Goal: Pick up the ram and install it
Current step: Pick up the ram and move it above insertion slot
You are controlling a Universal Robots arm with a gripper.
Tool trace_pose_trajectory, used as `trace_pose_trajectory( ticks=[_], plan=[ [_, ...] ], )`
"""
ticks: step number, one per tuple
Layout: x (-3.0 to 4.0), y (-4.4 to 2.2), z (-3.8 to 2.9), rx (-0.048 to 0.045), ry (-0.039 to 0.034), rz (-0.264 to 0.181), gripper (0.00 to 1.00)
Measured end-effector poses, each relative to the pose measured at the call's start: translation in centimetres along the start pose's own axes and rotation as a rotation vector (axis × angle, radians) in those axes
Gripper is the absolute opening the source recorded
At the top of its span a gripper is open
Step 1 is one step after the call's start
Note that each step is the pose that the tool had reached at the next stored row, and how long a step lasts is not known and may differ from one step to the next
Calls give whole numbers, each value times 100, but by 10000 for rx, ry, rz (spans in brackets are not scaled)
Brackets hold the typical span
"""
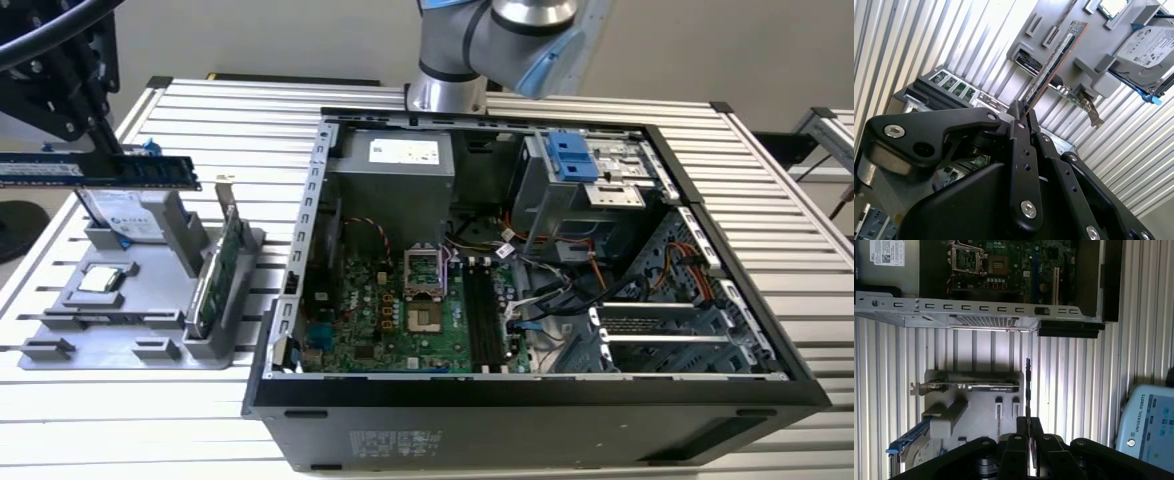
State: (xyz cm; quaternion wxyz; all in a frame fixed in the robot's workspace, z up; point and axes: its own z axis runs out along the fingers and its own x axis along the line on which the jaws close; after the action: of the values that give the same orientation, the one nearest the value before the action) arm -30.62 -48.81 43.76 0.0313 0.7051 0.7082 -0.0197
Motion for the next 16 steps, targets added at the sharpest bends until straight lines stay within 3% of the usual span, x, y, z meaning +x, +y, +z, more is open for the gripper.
trace_pose_trajectory(
  ticks=[16],
  plan=[
    [43,127,0,1,-130,-3,0]
  ],
)
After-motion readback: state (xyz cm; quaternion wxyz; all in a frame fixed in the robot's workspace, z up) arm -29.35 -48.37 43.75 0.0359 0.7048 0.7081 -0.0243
